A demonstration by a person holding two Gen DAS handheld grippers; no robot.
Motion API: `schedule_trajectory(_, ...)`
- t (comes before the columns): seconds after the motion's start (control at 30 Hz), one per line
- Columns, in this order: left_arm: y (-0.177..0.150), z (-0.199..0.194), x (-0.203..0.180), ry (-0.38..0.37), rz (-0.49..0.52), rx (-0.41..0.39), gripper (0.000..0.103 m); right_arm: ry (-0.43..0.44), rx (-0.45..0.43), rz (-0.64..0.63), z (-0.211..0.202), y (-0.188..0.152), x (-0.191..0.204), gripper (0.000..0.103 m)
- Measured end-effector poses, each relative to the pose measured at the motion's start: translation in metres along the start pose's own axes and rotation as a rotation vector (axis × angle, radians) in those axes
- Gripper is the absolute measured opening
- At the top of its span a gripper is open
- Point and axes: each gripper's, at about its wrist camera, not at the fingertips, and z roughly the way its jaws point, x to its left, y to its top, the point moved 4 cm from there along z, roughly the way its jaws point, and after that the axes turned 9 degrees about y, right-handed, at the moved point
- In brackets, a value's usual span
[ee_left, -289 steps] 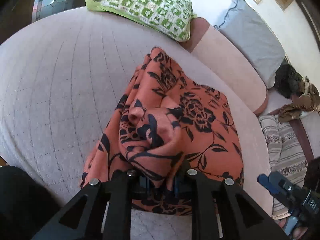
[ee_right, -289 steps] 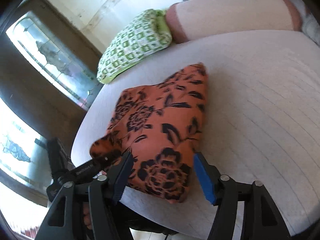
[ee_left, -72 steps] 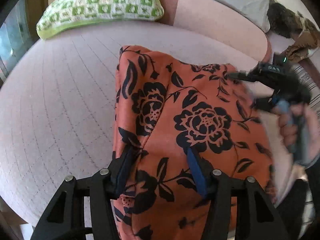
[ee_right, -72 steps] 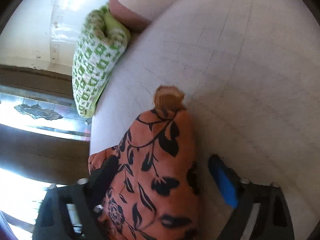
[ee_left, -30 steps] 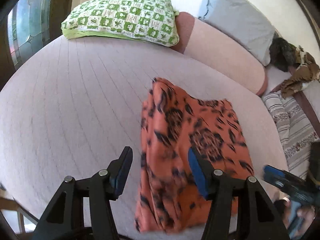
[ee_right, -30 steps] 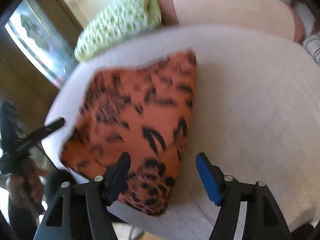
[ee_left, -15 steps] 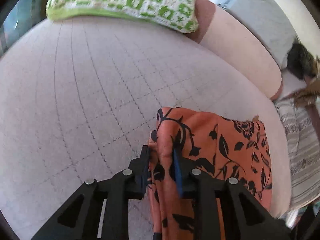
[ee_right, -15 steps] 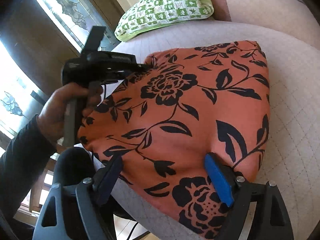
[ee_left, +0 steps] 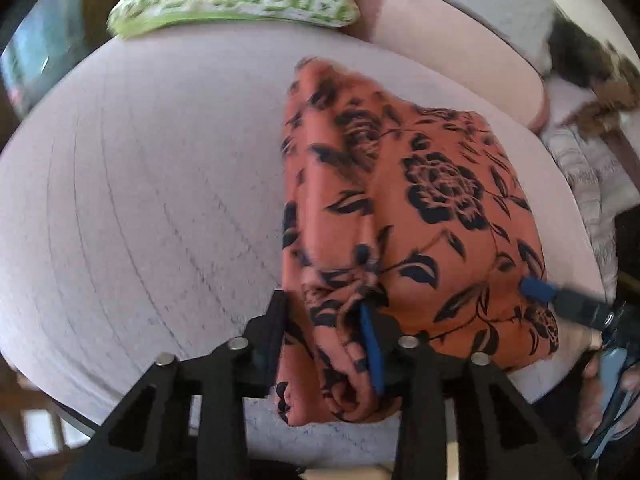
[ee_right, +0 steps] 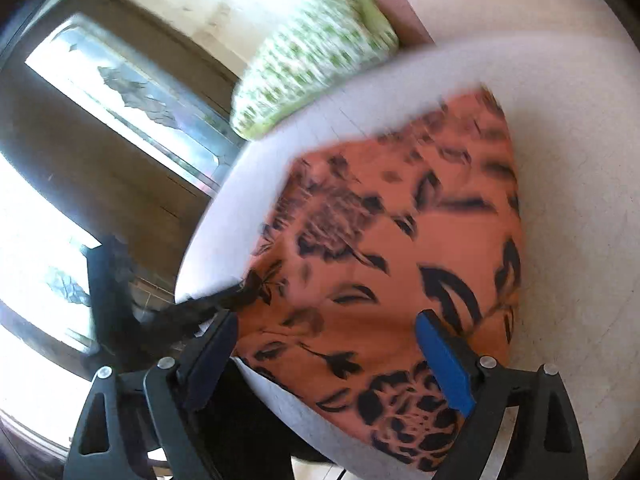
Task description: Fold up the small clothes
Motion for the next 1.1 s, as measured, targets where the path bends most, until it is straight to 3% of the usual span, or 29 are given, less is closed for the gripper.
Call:
schedule_trajectory(0.03,0.004,-0.009,-0.003,0.016,0.0,-0.01,0.039,0.02,0.052,0.027,0.01,-0.003,-0.011,0.091)
schedule_trajectory(0.1,0.011,-0.029,-0.01,0.034,0.024,-0.069,0.04,0.029,0.019,0.024,-0.003,0.001,-0.007,0.091)
schedule_trajectory(0.2,0.019,-0.058,-0.022,0.074,0.066,-0.149,0.061,0.028,-0.055,0.011,-0.026,0.004,0.001,0.092)
schedule_trajectory(0.27,0.022,-0.069,-0.026,0.092,0.075,-0.177,0.061,0.004,-0.079,0.039,-0.035,0.003,-0.005,0.092)
schedule_trajectory(0.37,0.02,-0.072,-0.025,0.106,0.069,-0.171,0.061,0.007,-0.088,0.083,-0.042,0.0,-0.012,0.092)
schedule_trajectory(0.6,0.027,-0.064,-0.025,0.15,0.053,-0.163,0.061,0.039,-0.104,0.036,-0.04,0.018,0.002,0.092)
schedule_trajectory(0.7,0.03,-0.056,-0.024,0.161,0.044,-0.144,0.062,0.01,-0.015,0.081,-0.012,0.017,-0.023,0.093)
schedule_trajectory(0.83,0.034,-0.054,-0.021,0.171,0.045,-0.142,0.062,0.031,-0.066,0.086,-0.025,0.023,-0.016,0.094)
schedule_trajectory(0.9,0.038,-0.052,-0.02,0.149,0.039,-0.145,0.065,0.011,-0.112,0.042,-0.041,0.028,-0.01,0.094)
schedule_trajectory(0.97,0.044,-0.051,-0.02,0.109,0.02,-0.156,0.077,-0.025,-0.136,0.027,-0.053,0.035,-0.017,0.094)
schedule_trajectory(1.1,0.054,-0.03,-0.017,0.047,-0.034,-0.177,0.089,-0.065,-0.147,0.137,-0.059,0.043,-0.06,0.094)
